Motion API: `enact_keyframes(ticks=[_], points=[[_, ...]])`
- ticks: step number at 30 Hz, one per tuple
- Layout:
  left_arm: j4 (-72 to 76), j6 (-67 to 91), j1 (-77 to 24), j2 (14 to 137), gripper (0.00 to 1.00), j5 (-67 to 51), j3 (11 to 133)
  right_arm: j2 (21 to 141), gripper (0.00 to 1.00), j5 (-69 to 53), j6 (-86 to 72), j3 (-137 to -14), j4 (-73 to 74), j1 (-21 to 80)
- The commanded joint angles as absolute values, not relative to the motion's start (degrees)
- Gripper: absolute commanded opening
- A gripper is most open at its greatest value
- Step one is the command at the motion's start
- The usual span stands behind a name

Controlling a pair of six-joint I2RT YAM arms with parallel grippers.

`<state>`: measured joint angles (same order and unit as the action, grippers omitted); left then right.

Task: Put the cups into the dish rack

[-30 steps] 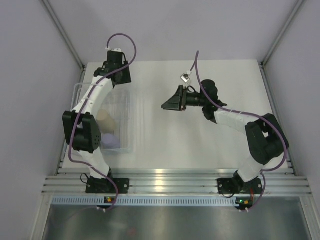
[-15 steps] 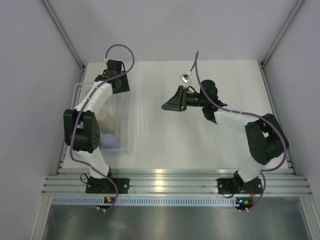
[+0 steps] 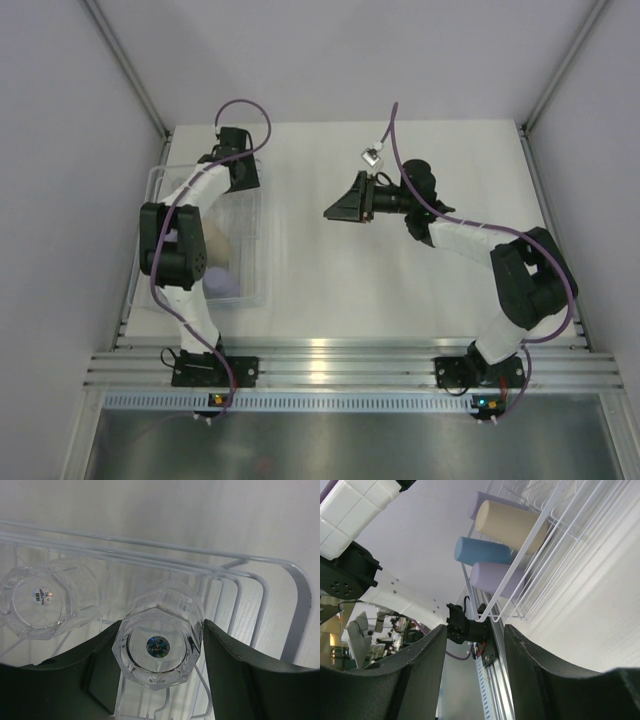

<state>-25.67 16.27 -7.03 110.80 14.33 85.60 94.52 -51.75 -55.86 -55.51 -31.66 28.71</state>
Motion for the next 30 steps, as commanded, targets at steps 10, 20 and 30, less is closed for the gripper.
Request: enact_keyframes(ticks=[10,20,30], points=[[-23.55,16.08,-6.94,112.5,0.48,15.82,84.99,93.6,0.51,-52.73,-54.23,-56.86,-31.99,27.86],[-23.91,16.09,-6.94,110.22,0.98,15.82,84.38,94.13,0.51,-52.73,-53.44,-57.3,-31.11,27.86],[-23.82,15.73,-7.03,104.16,0.98,12.31,84.72,93.96,0.51,-52.73,-52.21,-60.03,-28.66,27.77]])
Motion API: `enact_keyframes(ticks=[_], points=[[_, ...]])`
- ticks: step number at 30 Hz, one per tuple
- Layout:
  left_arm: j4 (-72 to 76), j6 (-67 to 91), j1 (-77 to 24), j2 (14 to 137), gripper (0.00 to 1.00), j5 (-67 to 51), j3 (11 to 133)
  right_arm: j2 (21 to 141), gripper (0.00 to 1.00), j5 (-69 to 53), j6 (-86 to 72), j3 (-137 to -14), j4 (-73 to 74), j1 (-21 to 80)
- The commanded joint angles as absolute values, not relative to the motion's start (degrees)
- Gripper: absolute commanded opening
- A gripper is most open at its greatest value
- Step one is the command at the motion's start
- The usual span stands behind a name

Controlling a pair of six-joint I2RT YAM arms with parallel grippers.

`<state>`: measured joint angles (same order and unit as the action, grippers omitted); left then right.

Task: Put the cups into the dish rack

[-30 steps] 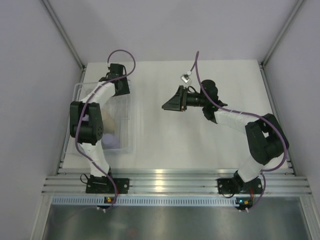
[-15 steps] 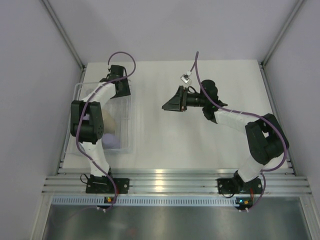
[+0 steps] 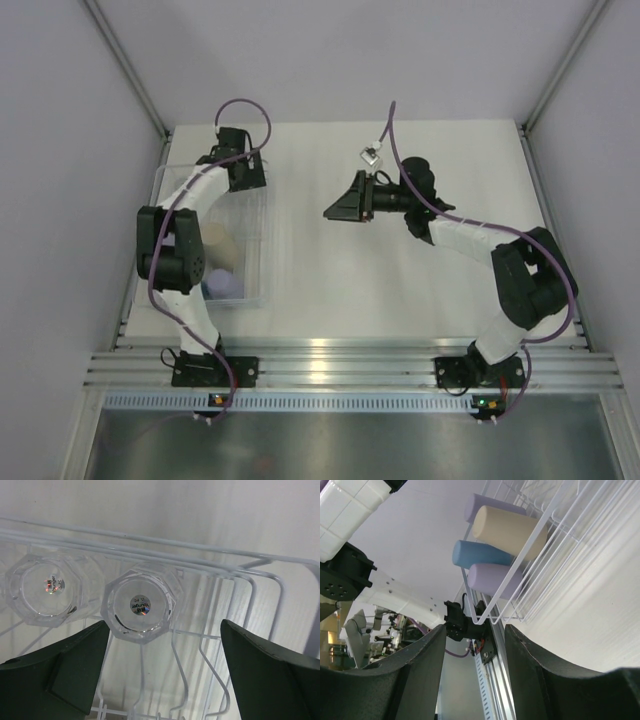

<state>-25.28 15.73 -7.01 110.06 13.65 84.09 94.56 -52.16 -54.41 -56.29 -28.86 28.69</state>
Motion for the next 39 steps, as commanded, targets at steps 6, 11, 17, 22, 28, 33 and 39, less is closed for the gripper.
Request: enact_keyframes(ticks=[6,11,17,22,28,33,39], points=[[-23.91,15.29,-7.03,100.81,0.98,10.99,85.17,93.87,0.51,-53.0,-51.51,-61.17,-27.6,27.69],[-26.62,15.38,-7.03,97.48,0.98,10.72,86.22,92.73,0.51,-52.39,-50.01,-62.22,-24.71,27.51],[-30.05,15.21,-6.94,90.72,0.98,11.16,87.89,91.06,0.52,-50.37,-42.29,-65.99,-14.34,25.14],[-31.11,17.65,-3.17,83.33,0.98,1.43,87.72,89.74,0.59,-45.71,-31.59,-70.57,3.72,20.49],[-31.29,17.41,7.11,74.46,0.98,-7.56,82.8,84.12,0.74,-36.93,-22.6,-71.72,12.91,15.48],[-32.34,17.31,9.58,72.69,0.98,-8.96,79.9,79.89,0.87,-32.17,-19.52,-70.14,14.68,13.27],[-32.34,17.84,9.84,71.63,0.98,-9.14,79.19,77.7,0.94,-31.38,-18.99,-67.94,14.33,12.57]])
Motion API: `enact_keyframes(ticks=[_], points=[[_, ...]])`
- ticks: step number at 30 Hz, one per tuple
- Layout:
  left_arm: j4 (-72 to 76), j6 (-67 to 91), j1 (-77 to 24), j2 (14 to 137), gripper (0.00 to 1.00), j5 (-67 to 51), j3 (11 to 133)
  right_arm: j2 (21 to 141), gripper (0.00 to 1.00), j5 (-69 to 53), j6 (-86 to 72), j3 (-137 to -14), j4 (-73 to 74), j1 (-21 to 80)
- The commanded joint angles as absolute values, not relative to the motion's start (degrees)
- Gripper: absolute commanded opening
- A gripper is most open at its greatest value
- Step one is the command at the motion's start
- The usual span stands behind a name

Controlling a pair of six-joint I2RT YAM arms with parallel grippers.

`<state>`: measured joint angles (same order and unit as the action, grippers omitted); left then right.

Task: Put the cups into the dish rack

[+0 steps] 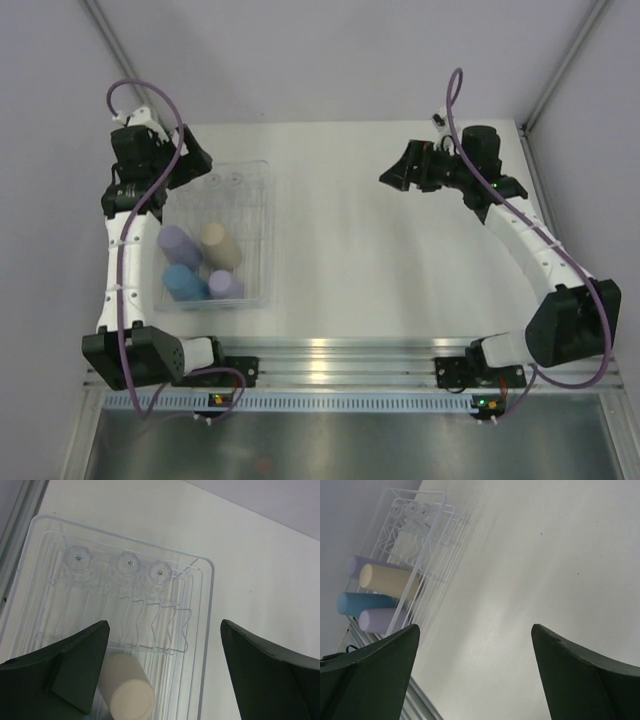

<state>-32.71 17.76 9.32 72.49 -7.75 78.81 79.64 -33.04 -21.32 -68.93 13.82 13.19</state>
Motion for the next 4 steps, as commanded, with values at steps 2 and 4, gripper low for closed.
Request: enact_keyframes(ticks=[2,4], points=[[-32.34,17.67,10.11,71.63,0.98,-9.14,79.54,77.43,0.96,-31.2,-19.07,-67.76,14.5,12.48],[-32.34,17.4,10.19,71.63,0.98,-9.23,79.8,77.26,0.99,-31.03,-19.16,-67.59,14.06,12.48]])
